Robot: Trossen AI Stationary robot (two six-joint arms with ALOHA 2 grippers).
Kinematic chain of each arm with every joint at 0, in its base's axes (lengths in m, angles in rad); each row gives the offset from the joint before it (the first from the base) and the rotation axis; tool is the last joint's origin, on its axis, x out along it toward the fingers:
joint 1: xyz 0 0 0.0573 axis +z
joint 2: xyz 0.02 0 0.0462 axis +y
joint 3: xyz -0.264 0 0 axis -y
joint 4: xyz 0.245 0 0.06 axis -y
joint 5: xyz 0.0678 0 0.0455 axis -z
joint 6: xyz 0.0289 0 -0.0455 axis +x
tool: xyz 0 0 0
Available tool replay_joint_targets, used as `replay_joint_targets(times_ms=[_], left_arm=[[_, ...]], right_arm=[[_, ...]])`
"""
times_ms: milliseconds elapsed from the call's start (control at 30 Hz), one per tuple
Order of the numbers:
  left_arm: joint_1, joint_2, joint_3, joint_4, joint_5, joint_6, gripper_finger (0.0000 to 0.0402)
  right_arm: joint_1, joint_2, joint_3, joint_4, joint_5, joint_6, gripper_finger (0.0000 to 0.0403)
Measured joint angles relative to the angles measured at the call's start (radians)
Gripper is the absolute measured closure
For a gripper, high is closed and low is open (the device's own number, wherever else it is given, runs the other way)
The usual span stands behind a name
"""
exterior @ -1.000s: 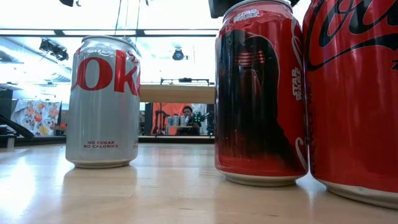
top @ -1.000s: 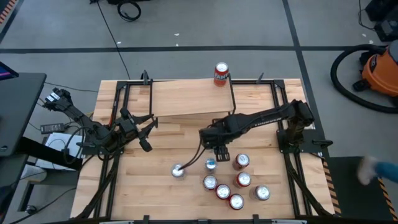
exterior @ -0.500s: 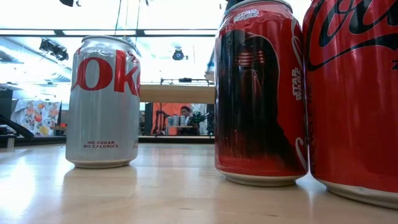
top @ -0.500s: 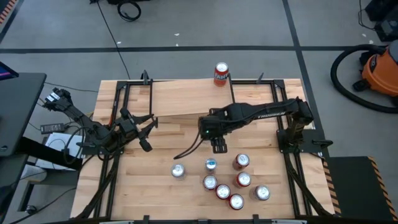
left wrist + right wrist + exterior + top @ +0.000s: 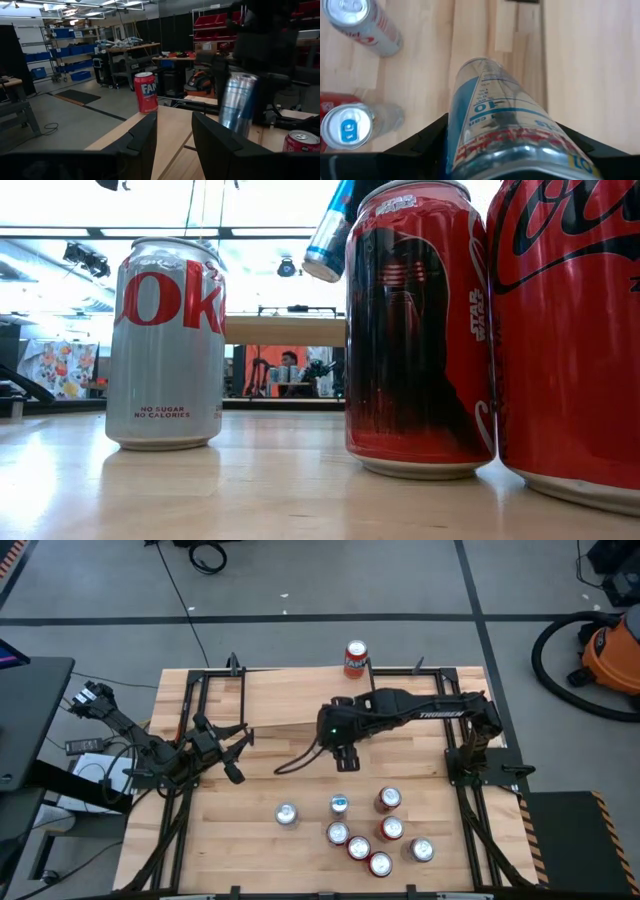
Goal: Place canned beverage on shelf
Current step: Put the right blue soda can on the shelf
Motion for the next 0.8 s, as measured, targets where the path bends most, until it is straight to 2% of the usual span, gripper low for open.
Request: replay_joint_targets(times_ms=[800], left_arm=[[0.001, 0.0, 0.0, 0.0, 0.0, 0.0, 0.0269]], right_arm=[[-0.15, 0.006, 0.031, 0.129, 0.005, -0.136, 0.0146]])
